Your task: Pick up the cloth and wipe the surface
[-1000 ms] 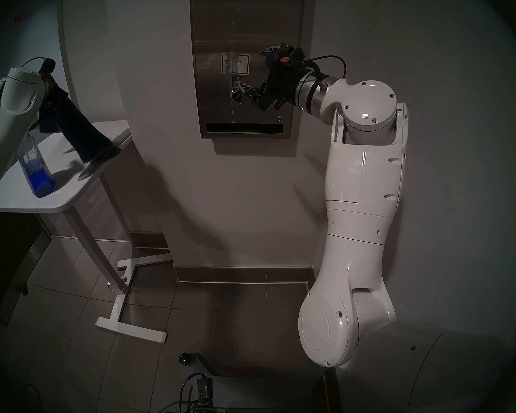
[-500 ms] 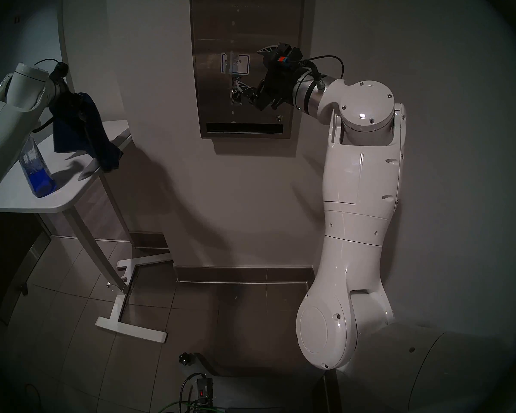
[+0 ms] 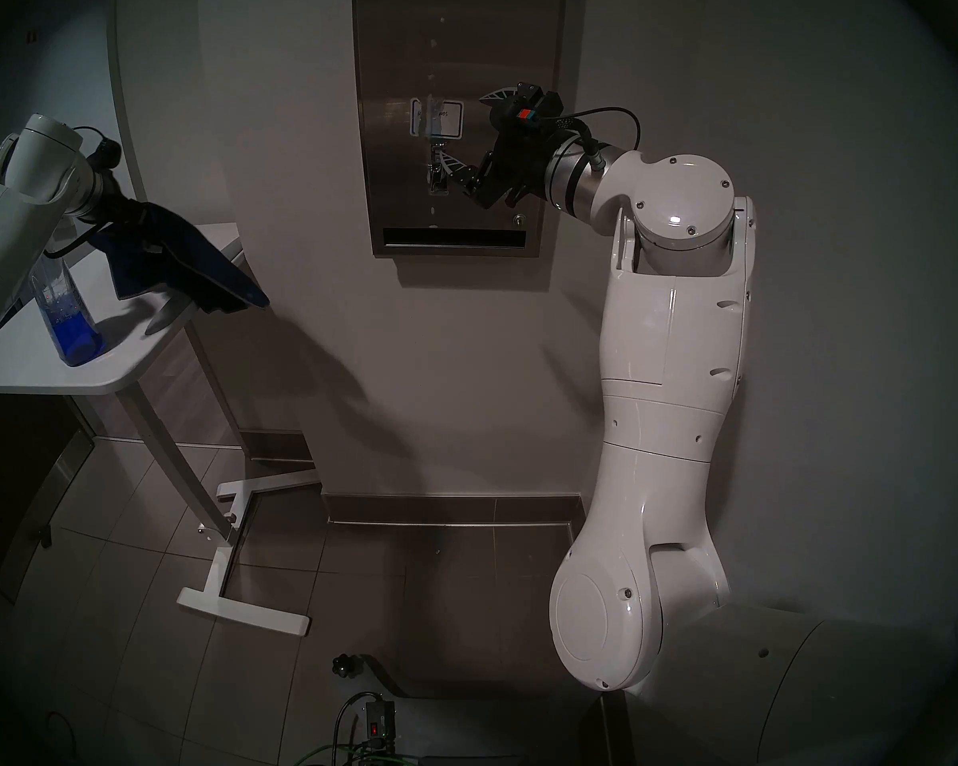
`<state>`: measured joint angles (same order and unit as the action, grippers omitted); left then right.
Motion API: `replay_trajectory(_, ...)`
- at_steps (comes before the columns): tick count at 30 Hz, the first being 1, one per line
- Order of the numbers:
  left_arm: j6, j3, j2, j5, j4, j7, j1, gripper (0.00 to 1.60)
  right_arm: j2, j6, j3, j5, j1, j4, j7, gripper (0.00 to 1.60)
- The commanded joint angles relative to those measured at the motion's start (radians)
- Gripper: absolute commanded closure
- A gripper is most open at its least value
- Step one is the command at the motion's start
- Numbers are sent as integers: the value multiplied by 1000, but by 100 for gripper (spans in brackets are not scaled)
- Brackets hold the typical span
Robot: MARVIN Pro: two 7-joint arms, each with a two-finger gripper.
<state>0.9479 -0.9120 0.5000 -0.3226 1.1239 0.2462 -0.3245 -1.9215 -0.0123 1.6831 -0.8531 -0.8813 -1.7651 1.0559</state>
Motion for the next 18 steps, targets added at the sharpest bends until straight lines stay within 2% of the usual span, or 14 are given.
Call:
replay_trajectory(1,-35,31,-45,45,-33,101,109,0,-4,-9,-6,8,29,-22,-4,0)
replay_trajectory(10,-98,94,-71,106,-74,254,150,0,-8,-15,-10,9,31,-19,1,0)
replay_trajectory(12,-114,113,-65,119,-82,292,176,0,-8,-17,-10,9,27,-21,2,0)
replay_trajectory(18,-171,106,-24,149,-91,359,201,0,-8,-18,-10,8,16,-25,5,0)
